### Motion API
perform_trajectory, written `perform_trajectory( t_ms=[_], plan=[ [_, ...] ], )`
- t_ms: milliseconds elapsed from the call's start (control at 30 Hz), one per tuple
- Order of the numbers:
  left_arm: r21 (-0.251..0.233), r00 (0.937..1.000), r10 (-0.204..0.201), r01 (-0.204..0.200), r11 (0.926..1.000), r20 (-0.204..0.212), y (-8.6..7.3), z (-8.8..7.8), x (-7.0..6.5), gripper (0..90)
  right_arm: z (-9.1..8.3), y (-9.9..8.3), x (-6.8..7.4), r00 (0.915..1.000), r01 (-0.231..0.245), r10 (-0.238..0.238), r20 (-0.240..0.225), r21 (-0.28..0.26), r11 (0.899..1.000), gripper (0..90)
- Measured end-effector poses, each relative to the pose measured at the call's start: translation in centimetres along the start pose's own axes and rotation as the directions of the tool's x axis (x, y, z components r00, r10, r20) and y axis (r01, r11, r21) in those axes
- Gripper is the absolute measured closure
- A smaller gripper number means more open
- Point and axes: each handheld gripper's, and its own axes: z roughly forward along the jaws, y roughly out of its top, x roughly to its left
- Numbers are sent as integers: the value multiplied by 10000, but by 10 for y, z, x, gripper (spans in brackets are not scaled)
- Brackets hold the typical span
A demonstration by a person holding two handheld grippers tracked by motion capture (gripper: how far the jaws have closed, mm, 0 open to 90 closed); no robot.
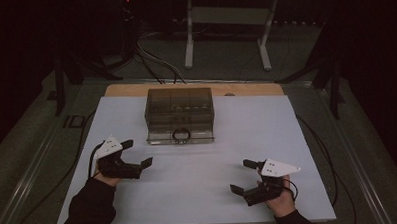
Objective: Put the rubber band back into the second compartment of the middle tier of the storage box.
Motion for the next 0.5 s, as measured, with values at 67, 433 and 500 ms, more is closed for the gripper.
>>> perform_trajectory(
  t_ms=[67,433,500],
  plan=[
    [-70,9999,98,-98,9999,49,-5,-1,-2,4,-1,0,1,10000,20,-20,-2,10,10000,0],
    [-111,9985,535,-536,9985,-102,-30,-8,-6,3,-2,0,0,10000,58,-58,16,-20,10000,0],
    [25,9984,539,-539,9985,-191,-33,-10,-6,3,-2,-1,-1,10000,18,-18,20,-25,10000,0]
  ],
)
